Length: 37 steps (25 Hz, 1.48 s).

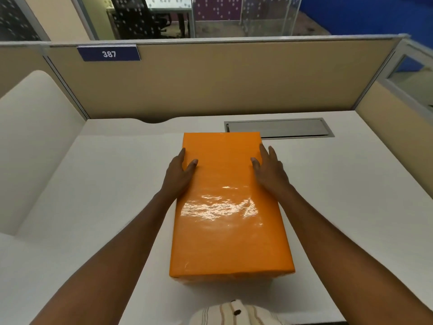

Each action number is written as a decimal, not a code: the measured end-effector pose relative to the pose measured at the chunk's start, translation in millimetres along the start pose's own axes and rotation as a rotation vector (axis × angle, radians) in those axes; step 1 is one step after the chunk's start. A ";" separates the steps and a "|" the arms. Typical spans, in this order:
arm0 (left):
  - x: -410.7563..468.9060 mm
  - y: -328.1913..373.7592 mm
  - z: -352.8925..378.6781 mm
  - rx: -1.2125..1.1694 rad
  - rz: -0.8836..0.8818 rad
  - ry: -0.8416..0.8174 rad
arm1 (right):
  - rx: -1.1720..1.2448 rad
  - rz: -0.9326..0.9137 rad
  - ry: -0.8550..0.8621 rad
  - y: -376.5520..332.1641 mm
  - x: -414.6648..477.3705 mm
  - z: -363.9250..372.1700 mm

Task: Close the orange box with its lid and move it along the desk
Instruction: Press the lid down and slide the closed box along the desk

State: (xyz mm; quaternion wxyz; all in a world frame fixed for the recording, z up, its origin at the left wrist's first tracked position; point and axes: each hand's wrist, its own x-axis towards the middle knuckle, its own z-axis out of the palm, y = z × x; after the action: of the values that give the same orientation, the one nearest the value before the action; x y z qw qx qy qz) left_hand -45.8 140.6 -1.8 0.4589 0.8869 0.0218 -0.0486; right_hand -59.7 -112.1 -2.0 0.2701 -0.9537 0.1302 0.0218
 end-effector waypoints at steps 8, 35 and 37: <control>48.7 5.3 -8.0 -0.115 -0.082 -0.012 | -0.038 -0.010 -0.018 -15.1 46.8 17.1; 67.4 -13.4 12.1 -0.107 -0.025 -0.014 | -0.136 -0.005 0.029 -10.1 58.1 30.5; 66.0 -11.3 12.5 -0.049 -0.033 -0.016 | -0.100 -0.005 -0.007 -10.1 56.2 27.5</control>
State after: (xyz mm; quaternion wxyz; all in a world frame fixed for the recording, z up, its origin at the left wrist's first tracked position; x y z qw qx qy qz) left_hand 18.0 136.6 -25.1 0.4798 0.8745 0.0340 -0.0625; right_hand -2.0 -102.8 -26.6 0.2225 -0.9663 0.1257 0.0312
